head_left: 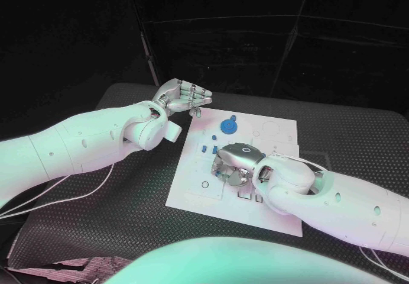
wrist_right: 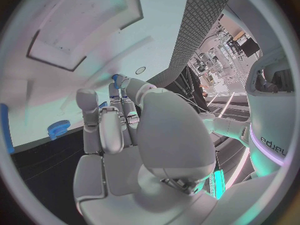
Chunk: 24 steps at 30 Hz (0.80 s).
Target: Assemble the parts on the task board
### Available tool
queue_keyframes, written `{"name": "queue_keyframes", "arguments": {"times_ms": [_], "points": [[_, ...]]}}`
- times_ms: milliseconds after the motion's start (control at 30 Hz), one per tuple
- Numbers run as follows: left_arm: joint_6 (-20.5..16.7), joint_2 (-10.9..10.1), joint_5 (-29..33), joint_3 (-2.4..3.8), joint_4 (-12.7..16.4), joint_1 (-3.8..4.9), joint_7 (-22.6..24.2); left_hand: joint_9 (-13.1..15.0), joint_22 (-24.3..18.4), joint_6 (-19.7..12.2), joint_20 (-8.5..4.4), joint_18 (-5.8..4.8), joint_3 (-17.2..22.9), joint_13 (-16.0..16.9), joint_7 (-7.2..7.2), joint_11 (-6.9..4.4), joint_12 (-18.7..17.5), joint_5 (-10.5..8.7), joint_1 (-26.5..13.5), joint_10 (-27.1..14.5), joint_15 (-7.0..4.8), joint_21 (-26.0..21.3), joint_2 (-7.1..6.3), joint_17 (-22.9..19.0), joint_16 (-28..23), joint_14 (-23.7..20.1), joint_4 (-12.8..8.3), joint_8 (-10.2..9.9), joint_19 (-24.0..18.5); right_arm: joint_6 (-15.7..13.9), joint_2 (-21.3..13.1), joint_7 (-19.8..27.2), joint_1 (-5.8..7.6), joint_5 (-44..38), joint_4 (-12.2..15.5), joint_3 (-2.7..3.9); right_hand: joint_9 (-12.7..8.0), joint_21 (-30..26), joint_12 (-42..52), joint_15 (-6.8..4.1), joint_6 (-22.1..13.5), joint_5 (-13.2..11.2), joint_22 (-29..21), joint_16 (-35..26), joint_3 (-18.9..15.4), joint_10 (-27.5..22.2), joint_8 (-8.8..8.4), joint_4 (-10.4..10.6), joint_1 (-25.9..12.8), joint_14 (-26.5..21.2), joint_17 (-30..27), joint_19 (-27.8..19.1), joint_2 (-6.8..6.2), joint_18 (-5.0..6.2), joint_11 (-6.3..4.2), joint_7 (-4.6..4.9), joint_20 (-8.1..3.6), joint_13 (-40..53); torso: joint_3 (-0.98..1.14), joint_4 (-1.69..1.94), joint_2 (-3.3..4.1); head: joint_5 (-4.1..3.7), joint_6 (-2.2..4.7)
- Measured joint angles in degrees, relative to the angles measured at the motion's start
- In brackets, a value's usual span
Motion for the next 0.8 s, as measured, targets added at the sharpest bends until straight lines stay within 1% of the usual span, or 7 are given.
{"name": "queue_keyframes", "arguments": {"times_ms": [233, 367, 400, 467, 600, 667, 800], "points": [[0.01, -0.05, 0.00, 0.00, 0.01, 0.00, -0.02, 0.00, 0.00, 0.00, 0.00, 0.00, 0.00, 0.00, 0.00, 0.00, 0.00, 0.00, 0.00, 0.00, 0.00, 0.00, 0.00, 0.00, 0.00, 0.00, 0.00, 0.00, 0.00, 0.36, 0.41, -0.64, 0.11, -1.35, -0.12, -0.14, -0.09, 0.00, 0.00, 0.00, -0.31, -0.01, -0.52, 0.00, -0.55, 0.00, -0.50, -0.24, -0.42, 0.00, -0.49, -0.59, 0.41, 0.00, 0.00, 0.31, 0.23, 0.00, 0.00, 0.02, -0.01, -0.11, 0.00], [0.02, -0.07, 0.00, 0.00, 0.01, 0.00, -0.04, 0.00, 0.00, 0.00, 0.00, 0.00, 0.00, -0.03, 0.00, 0.00, 0.00, 0.00, 0.00, 0.00, 0.00, 0.00, 0.00, 0.01, 0.00, 0.00, 0.00, 0.00, 0.00, 0.47, 0.45, -0.79, 0.13, -1.84, -0.20, -0.18, -0.25, 0.00, -0.54, 0.00, -1.32, -0.01, -0.97, 0.00, -0.97, -0.54, -0.90, -0.29, -1.09, 0.00, -0.78, -1.11, 0.35, 0.01, -0.54, 0.85, 0.35, 0.00, 0.00, 0.02, -0.03, -0.12, 0.00], [0.03, -0.07, 0.00, 0.00, 0.01, 0.00, -0.04, 0.00, 0.00, 0.00, 0.00, 0.00, 0.00, -0.05, 0.00, 0.00, 0.00, 0.00, 0.00, 0.00, 0.00, 0.00, 0.00, 0.00, 0.00, 0.00, 0.00, 0.00, 0.00, 0.47, 0.45, -0.80, 0.13, -1.93, -0.25, -0.20, -0.35, -0.18, -1.20, 0.36, -2.41, 0.03, -1.31, -0.04, -1.08, -1.04, -1.24, -0.19, -1.54, 0.10, -1.01, -1.36, 0.23, 0.01, -0.90, 1.10, 0.60, -0.06, 0.00, 0.02, -0.05, -0.12, 0.00], [0.03, -0.07, 0.00, 0.00, 0.00, 0.00, -0.05, 0.00, 0.00, 0.00, 0.00, 0.00, 0.00, -0.05, 0.00, 0.00, 0.00, 0.00, 0.00, 0.00, 0.00, 0.00, 0.00, 0.00, 0.00, 0.00, 0.00, 0.00, 0.00, 0.49, 0.42, -0.80, 0.06, -2.06, -0.37, -0.38, -0.49, -1.08, -2.56, 1.35, -5.82, 0.48, -2.77, -0.69, -1.45, -3.91, -1.34, 0.00, -2.63, 0.08, -1.77, -2.49, 0.01, 0.01, -0.08, 1.77, 1.08, -0.65, 0.00, 0.01, -0.05, -0.12, 0.00], [0.05, -0.08, 0.00, 0.00, -0.01, 0.00, -0.08, 0.00, 0.01, 0.00, 0.00, 0.00, 0.00, -0.04, 0.00, 0.00, 0.00, 0.00, 0.00, 0.00, 0.00, 0.00, 0.00, 0.01, 0.00, 0.00, 0.00, 0.00, 0.00, 0.09, 0.13, -0.71, -0.03, -2.29, -0.34, -0.37, -0.45, -3.62, -4.77, 1.97, -9.96, 0.55, -7.39, -2.38, -2.65, -9.36, -1.34, -0.10, -3.73, 0.10, -4.54, -5.55, -1.36, 0.00, 1.07, 1.77, 1.88, -0.99, 0.01, -0.02, -0.06, -0.23, 0.00], [0.06, -0.09, 0.00, 0.00, -0.02, 0.00, -0.09, 0.00, 0.01, 0.00, 0.00, 0.00, 0.00, -0.04, 0.00, 0.00, 0.00, 0.00, 0.00, 0.00, 0.00, 0.00, 0.00, 0.00, 0.00, 0.00, 0.00, 0.00, 0.00, -0.29, -0.26, -0.62, -0.09, -2.35, -0.12, -0.47, -0.36, -4.58, -4.99, 1.97, -10.59, 0.79, -8.91, -3.11, -3.35, -10.92, -1.34, -0.29, -3.89, 0.10, -5.78, -6.30, -1.76, 0.00, 1.25, 1.54, 2.25, -1.07, 0.02, -0.02, -0.06, -0.27, 0.00], [0.08, -0.17, 0.00, 0.00, -0.03, 0.00, -0.12, 0.00, 0.01, 0.00, 0.00, 0.00, 0.00, -0.04, 0.00, 0.00, 0.00, 0.00, 0.00, 0.00, 0.00, 0.00, 0.00, 0.01, 0.00, 0.00, 0.00, 0.00, 0.00, -1.54, -2.15, -0.43, -0.34, -2.45, 1.34, -0.57, -0.28, -5.07, -5.01, 1.96, -10.76, 0.86, -9.78, -3.35, -3.93, -11.60, -1.34, -0.18, -3.73, 0.10, -6.55, -6.61, -1.89, 0.01, 1.38, 1.74, 2.18, -0.90, 0.05, -0.04, -0.06, -0.32, -0.01]]}}
